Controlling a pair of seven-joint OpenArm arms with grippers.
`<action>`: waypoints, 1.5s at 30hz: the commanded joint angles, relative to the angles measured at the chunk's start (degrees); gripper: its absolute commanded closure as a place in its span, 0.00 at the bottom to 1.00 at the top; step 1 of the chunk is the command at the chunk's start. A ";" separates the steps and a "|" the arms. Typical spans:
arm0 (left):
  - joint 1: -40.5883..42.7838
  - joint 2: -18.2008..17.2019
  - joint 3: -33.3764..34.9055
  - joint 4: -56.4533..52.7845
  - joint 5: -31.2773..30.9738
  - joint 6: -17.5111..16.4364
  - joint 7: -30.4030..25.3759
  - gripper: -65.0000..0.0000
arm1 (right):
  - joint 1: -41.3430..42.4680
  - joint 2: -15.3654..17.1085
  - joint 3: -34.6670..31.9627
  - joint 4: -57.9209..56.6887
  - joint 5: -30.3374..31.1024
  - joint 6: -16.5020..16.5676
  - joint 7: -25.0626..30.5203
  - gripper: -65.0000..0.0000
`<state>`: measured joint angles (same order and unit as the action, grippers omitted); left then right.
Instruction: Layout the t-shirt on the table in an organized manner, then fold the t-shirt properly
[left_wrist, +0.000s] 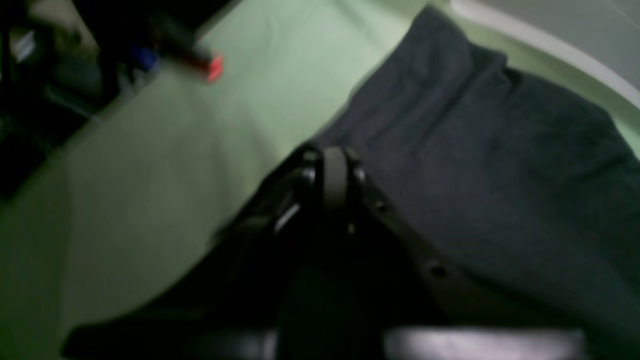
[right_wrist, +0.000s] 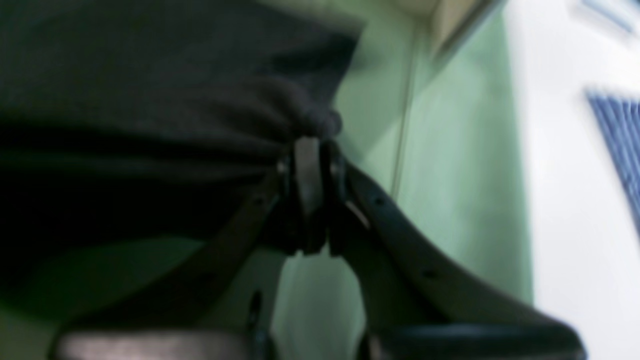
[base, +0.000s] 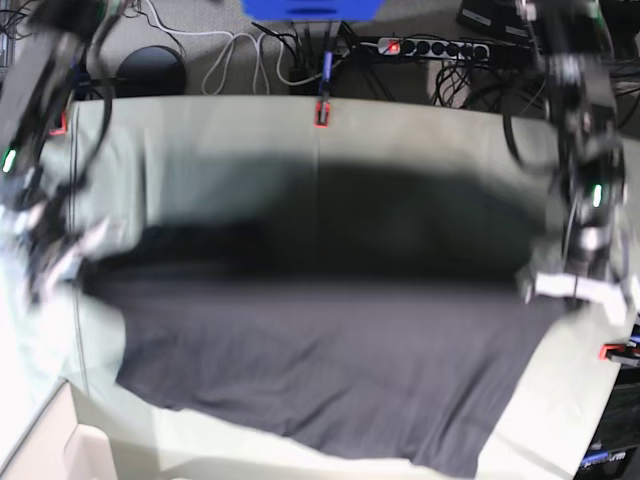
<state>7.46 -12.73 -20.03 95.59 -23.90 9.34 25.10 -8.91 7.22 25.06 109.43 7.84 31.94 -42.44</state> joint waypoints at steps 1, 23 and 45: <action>0.58 -1.03 -2.17 1.95 -0.58 0.55 -2.03 1.00 | -1.07 0.47 -0.05 1.74 0.47 1.42 1.78 1.00; 16.67 3.63 -9.55 2.83 -7.44 0.55 -1.94 1.00 | -8.28 -1.03 2.68 0.68 0.30 8.06 1.42 1.00; 16.93 4.78 -9.64 -2.45 -7.53 0.55 -1.67 0.42 | -8.81 -2.26 5.05 -5.03 0.30 8.06 1.78 0.63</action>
<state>24.14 -7.31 -29.30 92.03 -31.59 9.87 24.64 -18.00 4.73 30.04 103.22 7.66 40.21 -41.95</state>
